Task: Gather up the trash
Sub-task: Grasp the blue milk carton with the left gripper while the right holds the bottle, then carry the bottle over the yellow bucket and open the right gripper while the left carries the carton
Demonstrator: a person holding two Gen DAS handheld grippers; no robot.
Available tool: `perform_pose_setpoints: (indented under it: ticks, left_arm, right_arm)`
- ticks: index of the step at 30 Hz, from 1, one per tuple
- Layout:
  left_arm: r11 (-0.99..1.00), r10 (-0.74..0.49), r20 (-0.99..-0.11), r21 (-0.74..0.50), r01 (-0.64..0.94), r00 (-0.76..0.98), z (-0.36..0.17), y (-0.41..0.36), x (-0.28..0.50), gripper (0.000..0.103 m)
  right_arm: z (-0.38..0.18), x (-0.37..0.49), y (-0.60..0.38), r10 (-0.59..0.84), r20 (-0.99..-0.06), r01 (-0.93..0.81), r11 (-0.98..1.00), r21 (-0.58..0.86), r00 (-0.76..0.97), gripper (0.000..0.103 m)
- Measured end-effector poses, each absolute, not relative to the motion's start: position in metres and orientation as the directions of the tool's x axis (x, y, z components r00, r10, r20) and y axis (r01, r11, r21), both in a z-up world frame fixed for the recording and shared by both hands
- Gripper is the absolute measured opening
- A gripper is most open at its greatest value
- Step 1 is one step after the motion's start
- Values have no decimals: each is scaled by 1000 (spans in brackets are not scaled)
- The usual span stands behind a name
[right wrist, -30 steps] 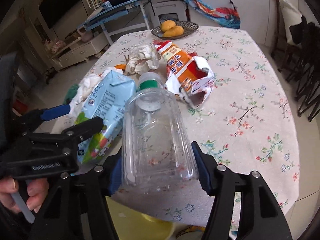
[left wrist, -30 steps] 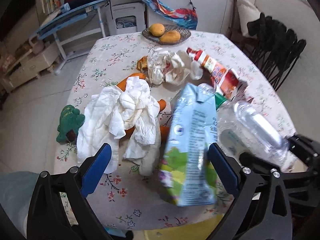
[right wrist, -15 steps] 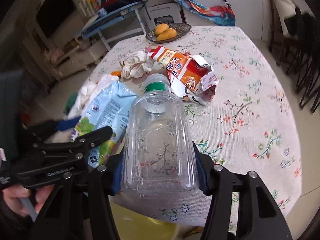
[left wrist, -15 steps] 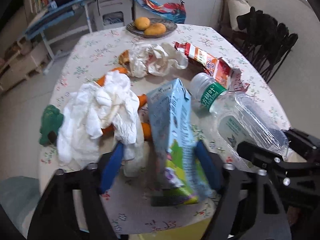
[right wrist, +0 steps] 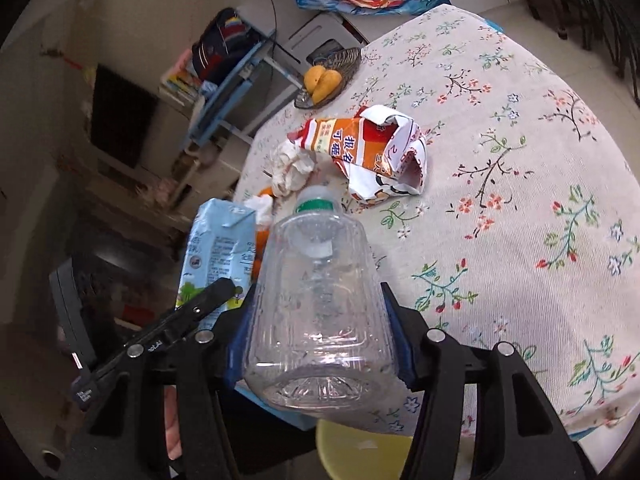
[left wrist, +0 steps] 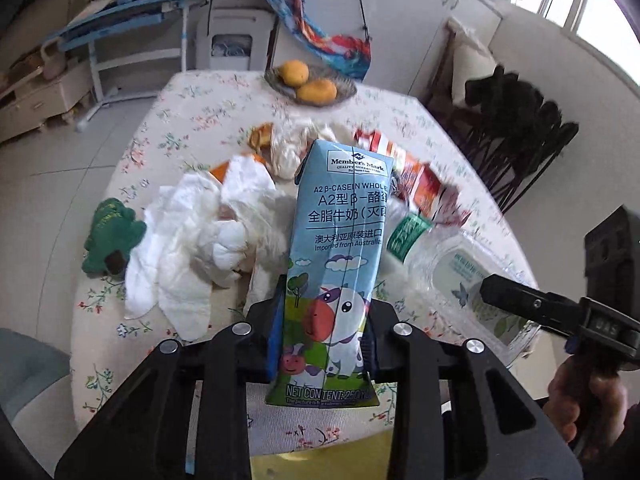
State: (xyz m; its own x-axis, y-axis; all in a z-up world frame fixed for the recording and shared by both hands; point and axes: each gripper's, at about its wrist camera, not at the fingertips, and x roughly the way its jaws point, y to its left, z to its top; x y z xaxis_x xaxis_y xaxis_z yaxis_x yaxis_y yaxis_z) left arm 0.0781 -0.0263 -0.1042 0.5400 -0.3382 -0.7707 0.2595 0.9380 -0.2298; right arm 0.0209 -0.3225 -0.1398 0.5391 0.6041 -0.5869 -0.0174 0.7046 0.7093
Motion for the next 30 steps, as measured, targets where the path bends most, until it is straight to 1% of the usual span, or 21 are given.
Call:
perform_pose_setpoints:
  ticks: [4,5,8,11,12,13,18,23,30]
  left_arm:
    - [936,-349,-733,-247,249,583,-90,-13,67,30]
    - [936,-349,-729,-250,246,588,-89,-10,65,30]
    - [939,-343,-726,-258,226,596,-86,1,59,30]
    - [941,-338,-726,-262,213,599,-86,8,53,30]
    - [941,-338,-725,-263,213,600,-86,10,50,30]
    - [942,-337,-723,-262,212,603,-85,12,47,30]
    - [939,-344,-703,-275,208,622,-79,26,29,30]
    - [938,-347,-698,-279,208,627,-77,35,11,30]
    - [936,-352,-696,-278,218,626,-78,41,-10,30]
  right_arm:
    - [-138,14,-322,613,-570,-19,690,724,548,56]
    - [-138,12,-318,600,-585,-21,707,707,546,56]
    - [-132,10,-305,533,-651,-54,794,605,540,56]
    - [-127,10,-277,408,-738,-115,903,415,537,56]
    - [-127,10,-271,376,-755,-129,921,367,538,56]
    - [-129,10,-268,374,-758,-135,923,360,534,56]
    - [-127,-3,-279,460,-706,-131,873,469,538,56]
    - [-117,-34,-285,526,-658,-148,828,540,540,56]
    - [-102,-81,-270,563,-652,-217,816,536,507,56]
